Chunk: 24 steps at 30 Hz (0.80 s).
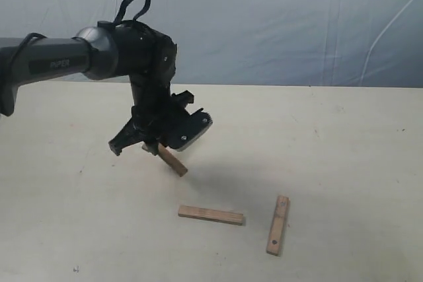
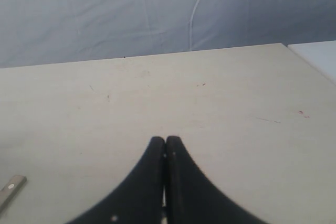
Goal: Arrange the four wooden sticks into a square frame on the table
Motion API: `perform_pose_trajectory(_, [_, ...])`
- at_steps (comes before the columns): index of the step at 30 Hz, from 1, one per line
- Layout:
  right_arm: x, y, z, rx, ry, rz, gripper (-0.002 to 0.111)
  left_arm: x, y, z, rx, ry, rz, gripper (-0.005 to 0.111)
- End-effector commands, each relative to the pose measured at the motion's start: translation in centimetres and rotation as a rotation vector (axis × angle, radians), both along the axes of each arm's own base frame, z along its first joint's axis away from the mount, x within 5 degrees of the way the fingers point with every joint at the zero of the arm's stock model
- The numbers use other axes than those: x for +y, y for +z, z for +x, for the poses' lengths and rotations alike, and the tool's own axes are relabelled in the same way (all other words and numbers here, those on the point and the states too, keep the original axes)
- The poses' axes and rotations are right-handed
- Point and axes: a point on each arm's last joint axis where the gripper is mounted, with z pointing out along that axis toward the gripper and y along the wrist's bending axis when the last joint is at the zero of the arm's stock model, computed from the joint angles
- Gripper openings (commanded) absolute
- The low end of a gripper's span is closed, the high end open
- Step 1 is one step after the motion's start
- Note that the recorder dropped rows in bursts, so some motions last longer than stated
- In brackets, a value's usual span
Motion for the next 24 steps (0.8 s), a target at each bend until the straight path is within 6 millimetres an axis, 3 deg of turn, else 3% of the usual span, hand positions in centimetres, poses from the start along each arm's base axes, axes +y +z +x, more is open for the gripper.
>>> perform_pose_trajectory(1, [0.0, 0.2, 0.0, -0.017, 0.004, -0.005, -0.001, 0.4, -1.4, -1.3, -0.001, -0.268, 0.236, 0.0])
perform_pose_trajectory(3, [0.0, 0.2, 0.0, -0.017, 0.004, -0.005, -0.001, 0.3, -2.8, -2.1, -0.04, -0.414, 0.379, 0.0])
perform_pose_trajectory(10, [0.0, 0.2, 0.0, -0.017, 0.004, -0.005, -0.001, 0.5, -3.8, -2.4, -0.051, -0.494, 0.424, 0.002])
perform_pose_trajectory(13, [0.0, 0.2, 0.0, -0.017, 0.004, -0.005, -0.001, 0.5, -3.8, -2.4, -0.053, -0.494, 0.42, 0.013])
perform_pose_trajectory(18, [0.0, 0.2, 0.0, -0.017, 0.004, -0.005, -0.001, 0.2, -3.9, -2.4, -0.065, -0.489, 0.38, 0.047])
perform_pose_trajectory(20, [0.0, 0.2, 0.0, -0.017, 0.004, -0.005, -0.001, 0.1, -3.7, -2.3, -0.081, -0.495, 0.376, 0.056])
perform_pose_trajectory(22, [0.0, 0.2, 0.0, -0.017, 0.004, -0.005, -0.001, 0.1, -3.1, -2.3, -0.101, -0.492, 0.371, 0.06])
perform_pose_trajectory(24, [0.0, 0.2, 0.0, -0.017, 0.003, -0.007, -0.001, 0.2, -1.5, -2.3, -0.153, -0.381, 0.338, 0.058])
